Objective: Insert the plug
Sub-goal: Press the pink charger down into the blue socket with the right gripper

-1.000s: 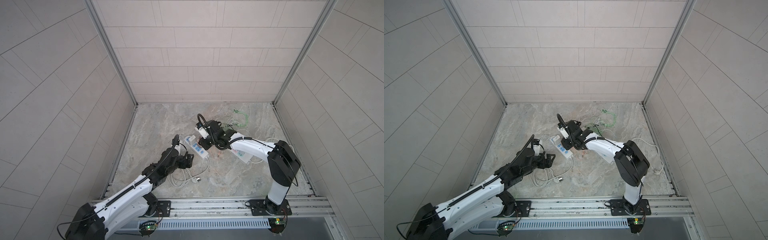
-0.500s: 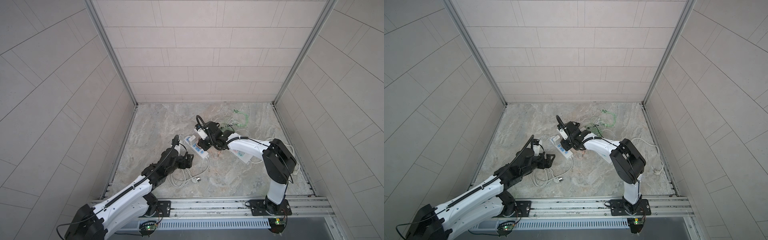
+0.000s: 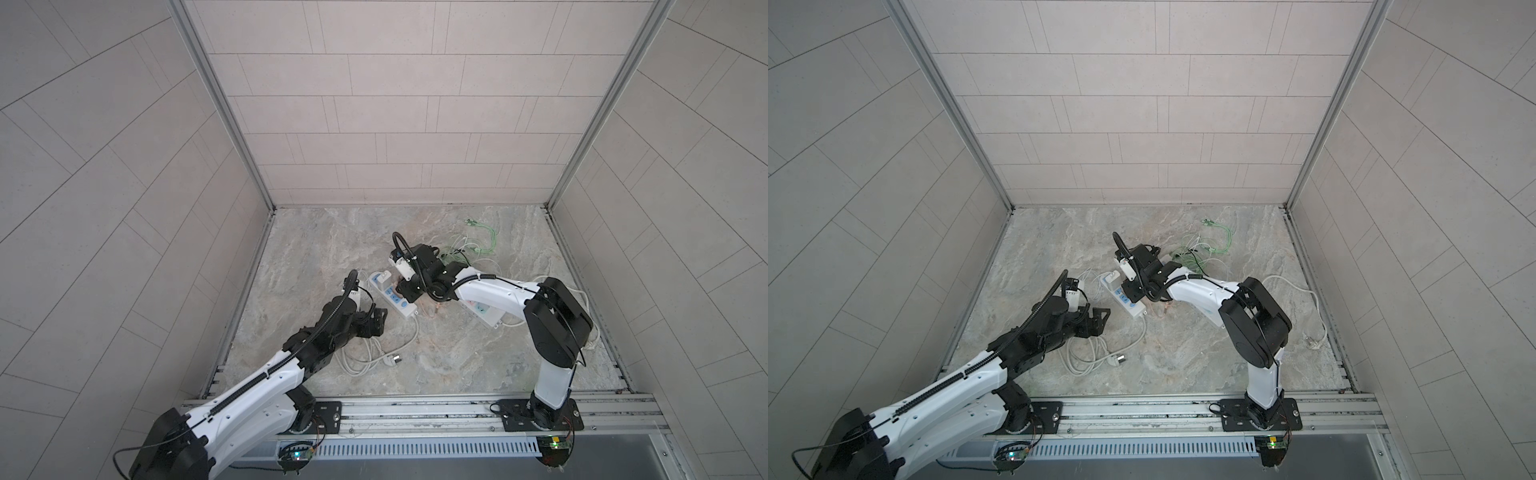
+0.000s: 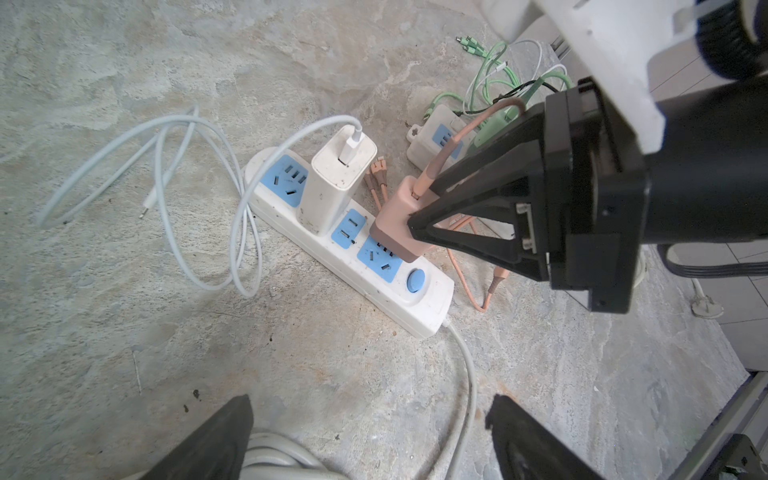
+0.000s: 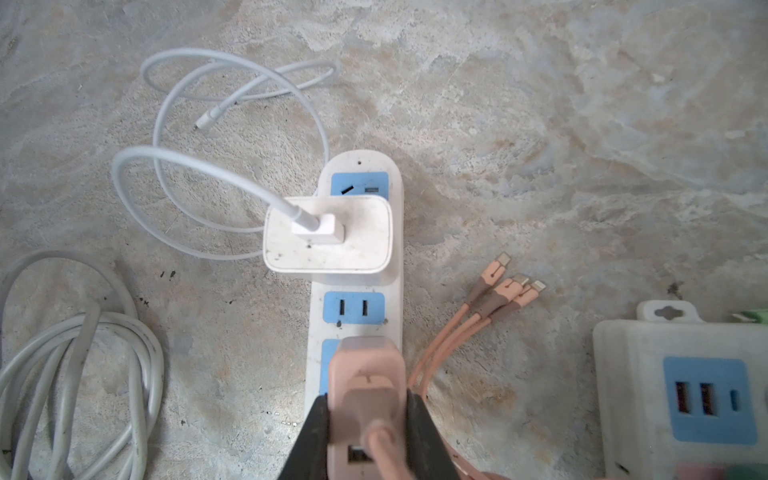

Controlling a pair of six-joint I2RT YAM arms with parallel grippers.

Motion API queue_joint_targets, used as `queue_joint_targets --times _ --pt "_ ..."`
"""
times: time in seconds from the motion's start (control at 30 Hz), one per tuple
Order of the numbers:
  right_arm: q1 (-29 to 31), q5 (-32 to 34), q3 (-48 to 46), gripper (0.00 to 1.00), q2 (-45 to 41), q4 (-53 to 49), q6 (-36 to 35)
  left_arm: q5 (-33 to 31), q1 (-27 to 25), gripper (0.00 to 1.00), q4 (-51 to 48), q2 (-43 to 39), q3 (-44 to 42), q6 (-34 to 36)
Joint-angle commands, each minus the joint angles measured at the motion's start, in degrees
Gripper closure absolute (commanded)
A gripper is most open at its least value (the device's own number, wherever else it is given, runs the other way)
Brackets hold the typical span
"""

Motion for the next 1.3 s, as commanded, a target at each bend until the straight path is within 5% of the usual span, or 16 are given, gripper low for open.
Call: queue_joint_targets --times 0.0,0.73,1.27 --pt "0.7 2.1 -1.5 1.00 -0.1 -1.3 -0.6 -0.4 0.2 0.05 0.5 0.1 -0.3 0.8" --pt "3.4 8.8 -5.6 1.00 5.9 -1.5 4.9 -4.1 0.4 0.04 -3.8 -3.4 1.2 1.1" --pt "3.5 9.6 -0.3 0.92 7.9 -5.5 4.8 -21.9 3.3 0.00 -10.1 -10.0 3.0 -0.5"
